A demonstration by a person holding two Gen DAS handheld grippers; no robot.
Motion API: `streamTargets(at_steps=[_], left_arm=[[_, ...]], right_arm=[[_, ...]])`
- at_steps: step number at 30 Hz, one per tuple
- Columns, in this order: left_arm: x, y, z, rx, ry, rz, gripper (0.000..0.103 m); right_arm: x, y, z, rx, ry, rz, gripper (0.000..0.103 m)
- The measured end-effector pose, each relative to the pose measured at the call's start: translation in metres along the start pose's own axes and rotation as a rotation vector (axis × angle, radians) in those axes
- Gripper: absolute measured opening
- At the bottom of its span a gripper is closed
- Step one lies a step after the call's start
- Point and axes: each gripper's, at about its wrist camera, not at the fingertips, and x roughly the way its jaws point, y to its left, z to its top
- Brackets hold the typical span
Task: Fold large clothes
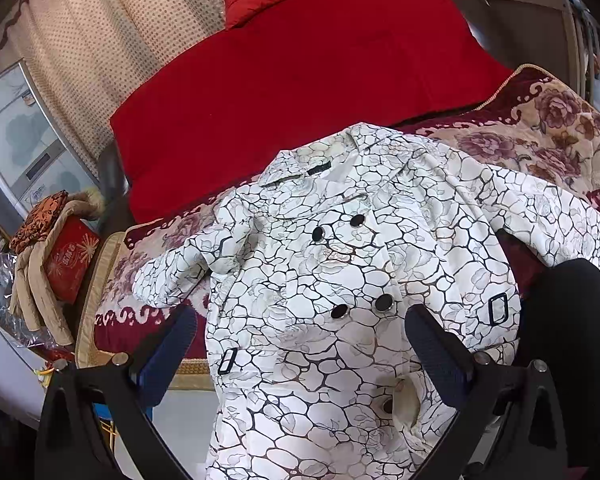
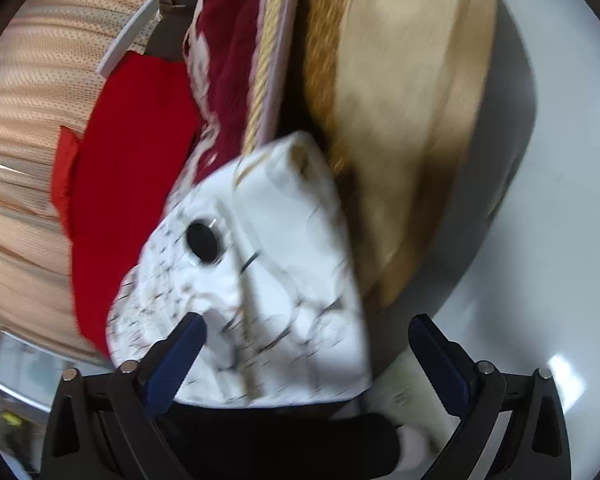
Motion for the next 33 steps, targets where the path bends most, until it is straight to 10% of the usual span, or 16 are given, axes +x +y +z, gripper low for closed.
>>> streamTargets(at_steps=[6, 9, 24, 30, 32, 33], left_arm=[[0.003, 0.002, -0.002, -0.004, -0.001, -0.009, 0.103], [0.006, 0.008, -0.003, -0.023, 0.001, -0.012, 0.103], [0.027, 0.033, -0.003, -0.092, 0.014, -0.027, 0.103], [0.028, 0.048, -0.006, -0.122, 0.002, -0.025, 0.103], [0.031, 0.049, -0.007, -0.124, 0.006, -0.028, 0.103], [0.034, 0.048, -0.006, -0.123, 0.012, -0.033, 0.103]], right_arm=[[0.003, 0.033, -0.01, -0.05, 0.067, 0.007, 0.022], [-0.015, 0.059, -0.007, -0.089, 0.021, 0.029, 0.014], [-0.014, 0.23, 0.028, -0.323, 0.06, 0.272, 0.014], [0.003, 0.282, 0.03, -0.404, 0.136, 0.144, 0.015], [-0.012, 0.262, 0.034, -0.392, 0.126, 0.094, 0.025], [-0.02, 0.248, 0.035, -0.373, 0.111, 0.087, 0.053]])
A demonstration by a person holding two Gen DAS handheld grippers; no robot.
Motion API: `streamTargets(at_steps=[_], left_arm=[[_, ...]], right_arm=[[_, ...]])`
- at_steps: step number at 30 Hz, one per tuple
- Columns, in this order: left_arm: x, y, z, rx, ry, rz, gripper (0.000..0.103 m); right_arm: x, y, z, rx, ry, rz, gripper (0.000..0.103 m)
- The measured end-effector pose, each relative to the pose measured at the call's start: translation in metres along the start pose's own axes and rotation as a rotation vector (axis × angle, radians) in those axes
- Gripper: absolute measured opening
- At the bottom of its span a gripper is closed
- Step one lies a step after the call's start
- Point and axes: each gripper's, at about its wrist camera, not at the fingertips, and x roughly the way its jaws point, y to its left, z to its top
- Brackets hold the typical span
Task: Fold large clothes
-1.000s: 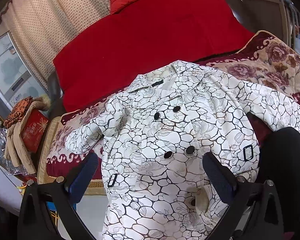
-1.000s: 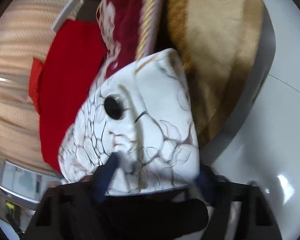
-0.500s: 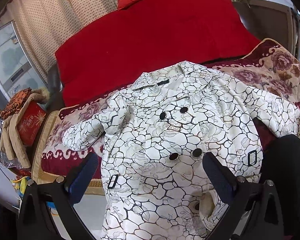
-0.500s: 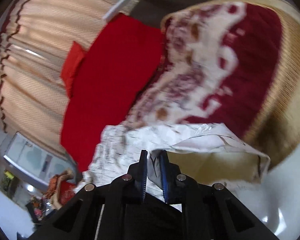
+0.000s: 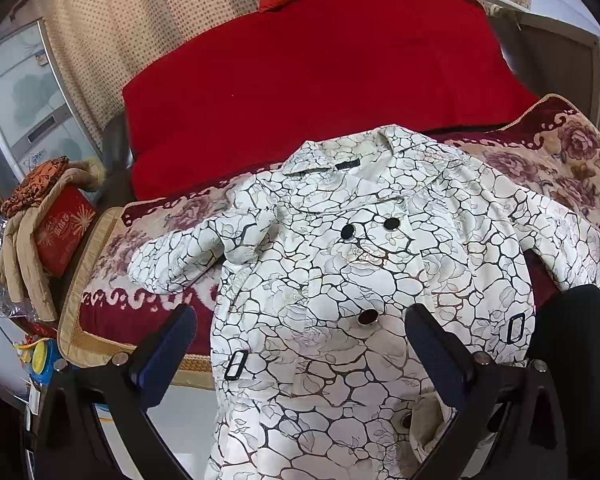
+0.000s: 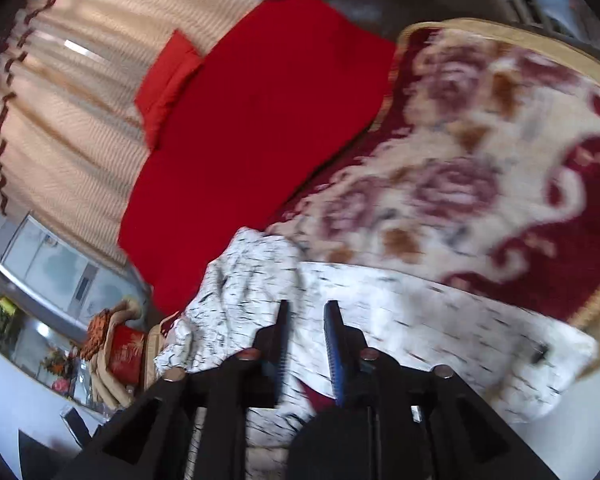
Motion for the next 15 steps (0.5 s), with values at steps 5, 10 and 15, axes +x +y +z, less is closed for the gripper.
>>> streamTargets(at_steps=[5, 10, 15], left_arm=[[0.002, -0.013, 0.004, 0.025, 0.004, -0.018, 0.103], [-0.018, -0.031, 0.007, 0.08, -0.035, -0.04, 0.103], [-0.031, -0.036, 0.005, 0.094, -0.042, -0.031, 0.103]], right_arm=[[-0.054, -0.101, -0.065, 0.239, -0.136, 0.01, 0.103], [-0.04, -0.216, -0.132, 0.558, -0.149, -0.004, 0.103], [0.002, -0.255, -0.14, 0.616, -0.174, 0.12, 0.103]])
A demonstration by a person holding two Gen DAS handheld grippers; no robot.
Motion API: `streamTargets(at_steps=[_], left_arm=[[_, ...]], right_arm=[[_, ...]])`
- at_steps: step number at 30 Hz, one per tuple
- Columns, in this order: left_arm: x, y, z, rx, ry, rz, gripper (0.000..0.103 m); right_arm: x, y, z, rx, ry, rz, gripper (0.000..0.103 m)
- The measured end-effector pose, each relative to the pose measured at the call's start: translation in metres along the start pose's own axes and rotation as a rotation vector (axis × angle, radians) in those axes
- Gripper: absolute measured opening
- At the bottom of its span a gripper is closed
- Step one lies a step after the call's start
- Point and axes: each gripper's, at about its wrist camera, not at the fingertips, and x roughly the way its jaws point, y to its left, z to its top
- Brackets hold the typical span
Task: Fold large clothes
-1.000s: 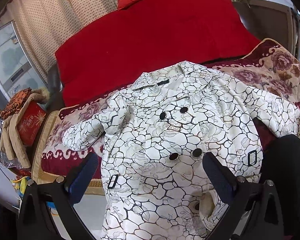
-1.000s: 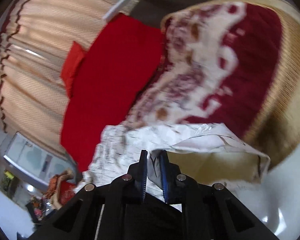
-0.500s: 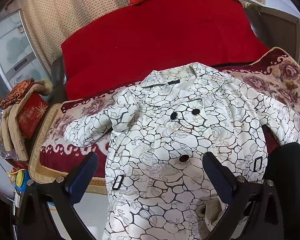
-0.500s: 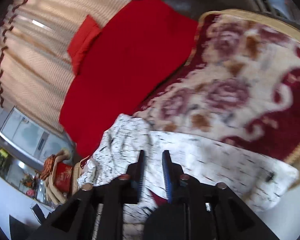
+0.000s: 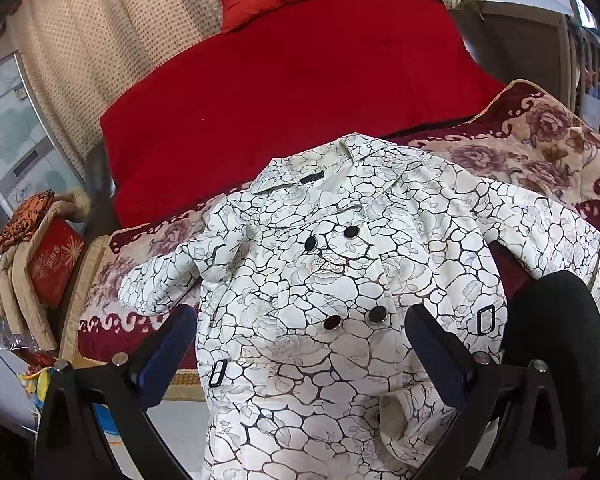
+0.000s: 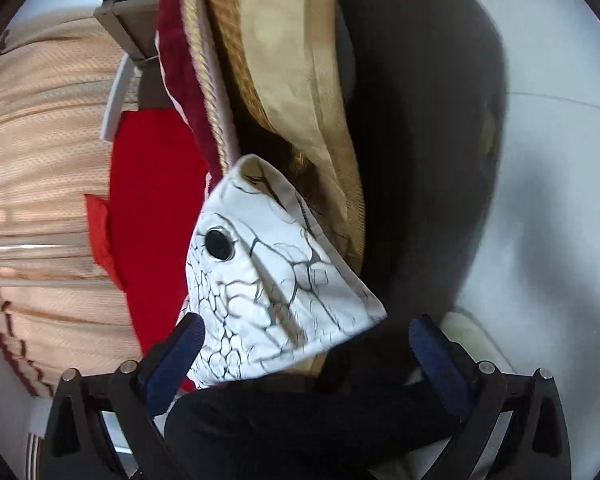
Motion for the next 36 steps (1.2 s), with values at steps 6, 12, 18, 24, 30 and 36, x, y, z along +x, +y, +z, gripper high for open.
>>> streamTargets(at_steps=[6, 12, 18, 24, 30, 36], left_arm=[[-0.009, -0.002, -0.003, 0.009, 0.004, 0.017, 0.103], [-0.013, -0.009, 0.0, 0.031, -0.011, 0.002, 0.103], [-0.008, -0.011, -0.002, 0.041, -0.001, -0.013, 0.103], [-0.007, -0.001, -0.004, 0.015, -0.001, -0.02, 0.103], [0.0, 0.021, -0.004, -0.039, 0.0, -0.011, 0.103], [0.013, 0.047, -0.008, -0.099, 0.012, -0.002, 0.103]], right_arm=[[0.046, -0.016, 0.0, 0.037, 0.048, 0.065, 0.103], [0.034, 0.003, -0.009, 0.021, -0.013, 0.106, 0.083], [0.006, 0.06, -0.013, -0.141, -0.079, 0.077, 0.022], [0.036, 0.108, 0.008, -0.282, -0.029, -0.066, 0.025], [0.055, 0.13, 0.008, -0.289, 0.015, -0.188, 0.018], [0.067, 0.216, -0.012, -0.401, 0.029, -0.098, 0.013]])
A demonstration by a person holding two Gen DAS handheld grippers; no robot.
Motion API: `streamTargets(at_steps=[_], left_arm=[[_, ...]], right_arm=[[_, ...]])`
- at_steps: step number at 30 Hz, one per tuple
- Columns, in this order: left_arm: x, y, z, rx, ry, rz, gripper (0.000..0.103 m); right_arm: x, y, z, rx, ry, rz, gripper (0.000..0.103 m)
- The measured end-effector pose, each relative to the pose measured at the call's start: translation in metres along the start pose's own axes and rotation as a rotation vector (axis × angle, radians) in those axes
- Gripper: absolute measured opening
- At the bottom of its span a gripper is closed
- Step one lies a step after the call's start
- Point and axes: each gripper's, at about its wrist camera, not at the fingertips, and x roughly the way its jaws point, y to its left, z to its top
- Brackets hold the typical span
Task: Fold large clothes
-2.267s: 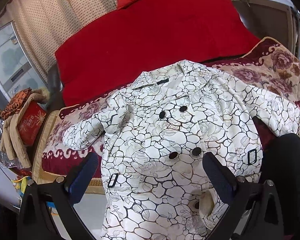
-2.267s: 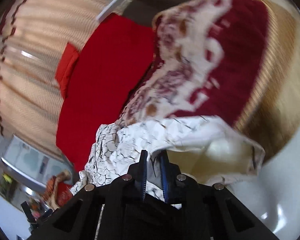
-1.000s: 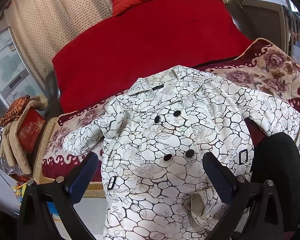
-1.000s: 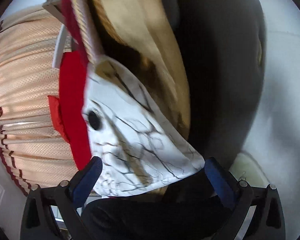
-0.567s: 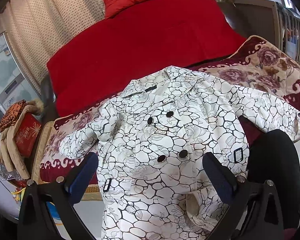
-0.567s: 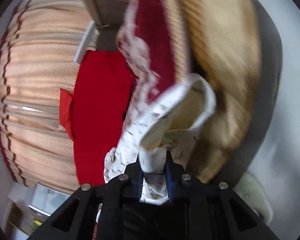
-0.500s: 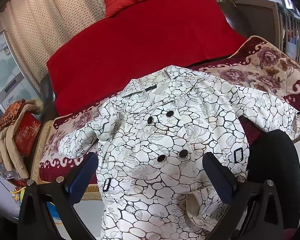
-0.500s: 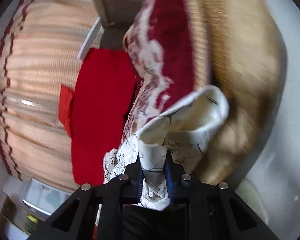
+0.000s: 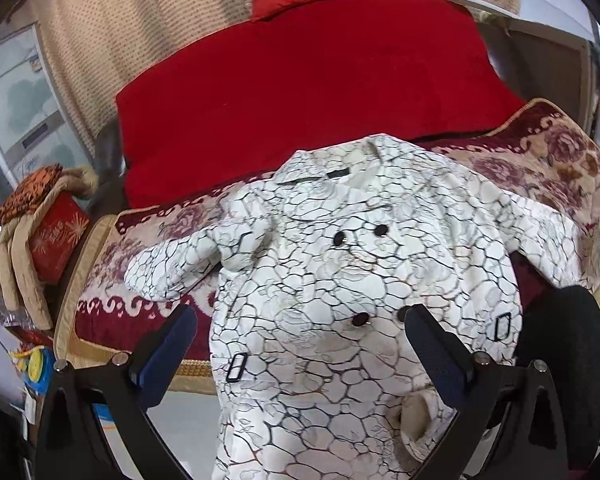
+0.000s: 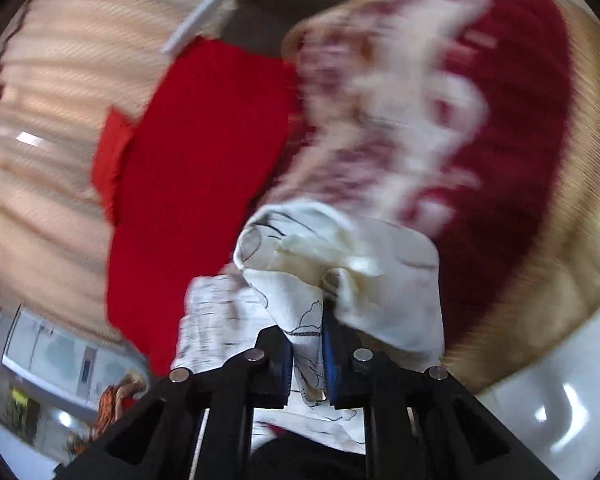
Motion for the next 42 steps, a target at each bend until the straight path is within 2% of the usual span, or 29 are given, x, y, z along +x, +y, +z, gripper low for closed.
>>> streamTargets(at_steps=[4, 9, 13, 14, 17, 18, 19, 21, 22, 25, 27, 29, 30, 31, 32, 34, 37, 39, 42], left_arm=[[0.011, 0.027, 0.0, -0.058, 0.007, 0.027, 0.103], [0.029, 0.065, -0.002, -0.139, 0.027, 0.078, 0.103], [0.042, 0.098, -0.003, -0.204, 0.053, 0.128, 0.103], [0.044, 0.105, -0.004, -0.216, 0.056, 0.14, 0.103], [0.053, 0.123, -0.004, -0.242, 0.073, 0.176, 0.103], [0.057, 0.127, -0.003, -0.248, 0.078, 0.182, 0.103], [0.059, 0.129, -0.002, -0.252, 0.082, 0.183, 0.103], [0.069, 0.135, 0.002, -0.26, 0.086, 0.169, 0.103], [0.073, 0.135, 0.003, -0.263, 0.088, 0.153, 0.103], [0.096, 0.135, 0.012, -0.292, 0.117, 0.029, 0.103], [0.119, 0.129, 0.019, -0.317, 0.159, -0.041, 0.103], [0.136, 0.118, 0.026, -0.324, 0.172, -0.089, 0.103], [0.146, 0.108, 0.031, -0.31, 0.178, -0.089, 0.103], [0.155, 0.096, 0.037, -0.285, 0.174, -0.051, 0.103], [0.158, 0.089, 0.041, -0.267, 0.159, -0.035, 0.103], [0.166, 0.067, 0.057, -0.193, 0.089, -0.01, 0.103], [0.185, 0.046, 0.082, -0.127, 0.052, 0.034, 0.103], [0.203, 0.035, 0.095, -0.101, 0.057, 0.082, 0.103], [0.224, 0.027, 0.102, -0.09, 0.07, 0.118, 0.102]], right_arm=[[0.033, 0.088, 0.003, -0.131, 0.052, 0.099, 0.013], [0.113, 0.207, -0.021, -0.264, 0.189, 0.247, 0.013], [0.201, 0.295, -0.075, -0.361, 0.322, 0.376, 0.013], [0.216, 0.306, -0.088, -0.364, 0.361, 0.405, 0.013], [0.276, 0.34, -0.151, -0.366, 0.58, 0.465, 0.019], [0.292, 0.346, -0.168, -0.38, 0.641, 0.471, 0.029], [0.301, 0.349, -0.184, -0.402, 0.685, 0.47, 0.056], [0.308, 0.349, -0.202, -0.432, 0.724, 0.487, 0.089], [0.305, 0.345, -0.203, -0.445, 0.693, 0.507, 0.089], [0.288, 0.333, -0.193, -0.505, 0.62, 0.523, 0.092], [0.282, 0.333, -0.172, -0.54, 0.524, 0.477, 0.092], [0.267, 0.322, -0.151, -0.616, 0.433, 0.388, 0.092], [0.264, 0.317, -0.146, -0.649, 0.415, 0.346, 0.09], [0.258, 0.308, -0.139, -0.696, 0.383, 0.278, 0.083], [0.253, 0.299, -0.133, -0.731, 0.351, 0.22, 0.079], [0.25, 0.284, -0.115, -0.753, 0.323, 0.141, 0.073], [0.253, 0.26, -0.078, -0.703, 0.335, 0.069, 0.069], [0.254, 0.243, -0.06, -0.663, 0.313, 0.036, 0.069], [0.261, 0.22, -0.042, -0.603, 0.356, -0.025, 0.069]])
